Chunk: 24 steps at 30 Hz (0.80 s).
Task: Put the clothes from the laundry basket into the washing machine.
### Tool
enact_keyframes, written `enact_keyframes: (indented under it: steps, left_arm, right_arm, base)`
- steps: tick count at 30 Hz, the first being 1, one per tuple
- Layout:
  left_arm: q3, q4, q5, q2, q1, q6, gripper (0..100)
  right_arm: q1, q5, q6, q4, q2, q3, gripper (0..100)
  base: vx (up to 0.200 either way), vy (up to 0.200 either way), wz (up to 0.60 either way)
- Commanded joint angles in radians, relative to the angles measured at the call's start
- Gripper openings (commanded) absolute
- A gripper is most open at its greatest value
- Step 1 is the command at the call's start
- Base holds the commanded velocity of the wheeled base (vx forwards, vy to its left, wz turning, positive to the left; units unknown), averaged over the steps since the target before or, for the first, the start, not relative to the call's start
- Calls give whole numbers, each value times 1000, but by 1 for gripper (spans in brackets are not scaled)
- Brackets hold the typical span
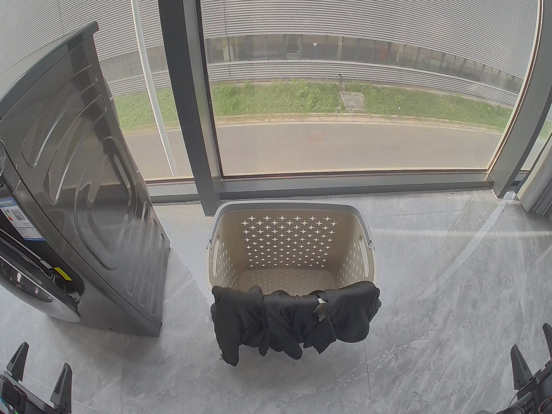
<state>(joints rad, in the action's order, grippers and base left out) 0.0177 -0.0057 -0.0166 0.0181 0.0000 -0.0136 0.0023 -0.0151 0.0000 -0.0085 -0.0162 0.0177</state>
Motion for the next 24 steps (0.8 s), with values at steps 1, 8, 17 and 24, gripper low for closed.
enact_keyframes:
  steps: [1, 8, 17, 24]
  left_arm:
    - [-16, 0, 0, -17, 0, 1, 100]
    - [-16, 0, -2, -17, 0, -2, 100]
    - [-16, 0, 0, -17, 0, -3, 100]
    - [-16, 0, 0, -17, 0, -3, 100]
  right_arm:
    - [1, 0, 0, -1, 16, -18, 100]
    - [1, 0, 0, -1, 16, -18, 100]
    - [1, 0, 0, -1, 16, -18, 100]
    - [1, 0, 0, -1, 16, -18, 100]
  base:
    - [0, 0, 0]
    - [171, 0, 0]
    - [67, 0, 0]
    - [0, -29, 0]
